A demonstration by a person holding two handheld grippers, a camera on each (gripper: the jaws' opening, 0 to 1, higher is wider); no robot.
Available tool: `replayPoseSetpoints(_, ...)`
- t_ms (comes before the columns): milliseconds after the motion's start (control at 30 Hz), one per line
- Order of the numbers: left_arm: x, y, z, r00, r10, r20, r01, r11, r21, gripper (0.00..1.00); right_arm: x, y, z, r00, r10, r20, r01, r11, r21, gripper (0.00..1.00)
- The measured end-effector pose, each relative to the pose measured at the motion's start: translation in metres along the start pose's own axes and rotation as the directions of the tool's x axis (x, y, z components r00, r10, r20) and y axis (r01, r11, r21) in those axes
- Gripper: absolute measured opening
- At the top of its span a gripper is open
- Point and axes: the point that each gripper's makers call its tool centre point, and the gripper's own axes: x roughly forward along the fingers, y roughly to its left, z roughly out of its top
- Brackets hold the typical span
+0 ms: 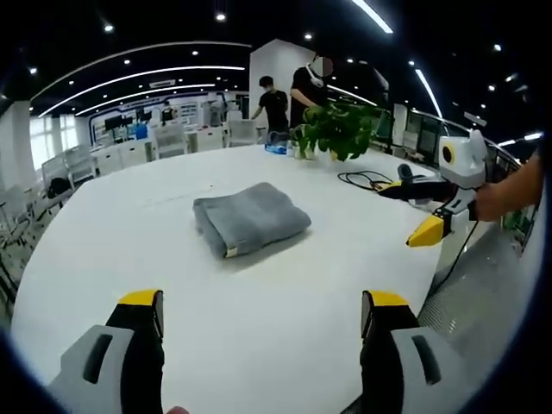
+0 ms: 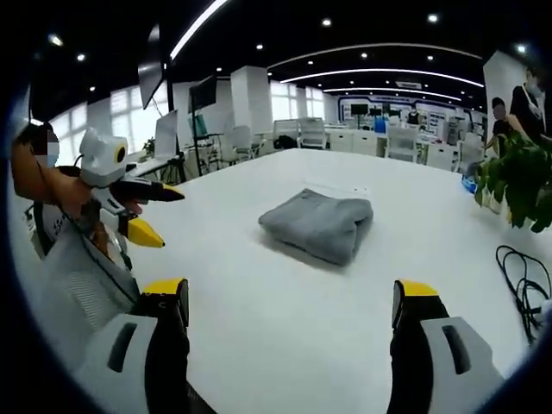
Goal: Fold the towel on the table until its edges align and the towel forms a compact rectangular stack.
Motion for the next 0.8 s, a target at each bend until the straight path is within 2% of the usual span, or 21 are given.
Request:
replayPoseSetpoints(200, -0.015, 0.009, 0.004, 0.999, 0.043, 0.024, -0.043, 0.999, -0.016, 0.97, -0.008, 0.007, -0.004, 1.000, 0.000, -0.005, 0.000, 1.000, -0.009, 0.99)
replayPoseSetpoints(333, -0.032, 0.018, 0.000, 0.995, 0.093, 0.034, -0.092, 0.995, -0.029, 0.97, -0.015, 0.010, -0.007, 1.000, -0.009, 0.002, 0.009, 1.000, -0.011, 0.98)
replayPoseSetpoints(533, -0.051, 0.034, -0.008, 0.982, 0.181, 0.060, -0.173, 0.978, -0.118, 0.94, -0.019, 0.010, -0.007, 1.000, -0.023, -0.001, 0.023, 0.999, -0.026, 0.98)
replayPoseSetpoints(633, -0.057, 0.036, -0.007, 0.971, 0.224, 0.087, -0.202, 0.956, -0.211, 0.91, -0.023, 0.010, -0.005, 1.000, -0.025, 0.007, 0.025, 0.999, -0.026, 0.98)
replayPoseSetpoints(733, -0.059, 0.039, -0.001, 0.962, 0.254, 0.103, -0.233, 0.955, -0.184, 0.90, -0.026, 0.008, -0.005, 0.999, -0.039, 0.026, 0.039, 0.999, -0.015, 0.98)
replayPoseSetpoints(800, -0.056, 0.035, 0.006, 0.959, 0.254, 0.128, -0.226, 0.954, -0.198, 0.90, -0.026, 0.006, -0.005, 0.998, -0.051, 0.033, 0.051, 0.999, -0.008, 0.98)
